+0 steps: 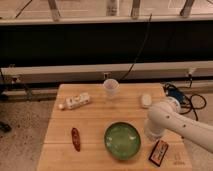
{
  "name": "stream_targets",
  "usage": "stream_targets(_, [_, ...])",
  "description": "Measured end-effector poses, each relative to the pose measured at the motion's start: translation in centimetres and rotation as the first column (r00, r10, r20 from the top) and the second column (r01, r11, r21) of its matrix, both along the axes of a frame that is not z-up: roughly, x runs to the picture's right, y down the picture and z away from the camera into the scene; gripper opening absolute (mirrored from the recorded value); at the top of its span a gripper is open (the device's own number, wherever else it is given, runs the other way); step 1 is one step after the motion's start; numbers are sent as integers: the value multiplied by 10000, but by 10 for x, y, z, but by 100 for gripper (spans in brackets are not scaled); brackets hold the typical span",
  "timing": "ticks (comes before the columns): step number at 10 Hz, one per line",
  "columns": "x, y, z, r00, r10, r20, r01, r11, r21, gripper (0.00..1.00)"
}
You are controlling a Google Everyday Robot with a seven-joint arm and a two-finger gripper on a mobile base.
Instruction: Push the ceramic bowl across the table
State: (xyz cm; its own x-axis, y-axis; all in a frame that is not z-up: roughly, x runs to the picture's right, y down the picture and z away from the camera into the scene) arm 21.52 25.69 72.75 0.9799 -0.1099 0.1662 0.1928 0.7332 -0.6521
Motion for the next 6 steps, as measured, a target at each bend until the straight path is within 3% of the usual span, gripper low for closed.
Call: stream_targets(6, [-18,14,7,9986,-317,429,332,9989,-336,0])
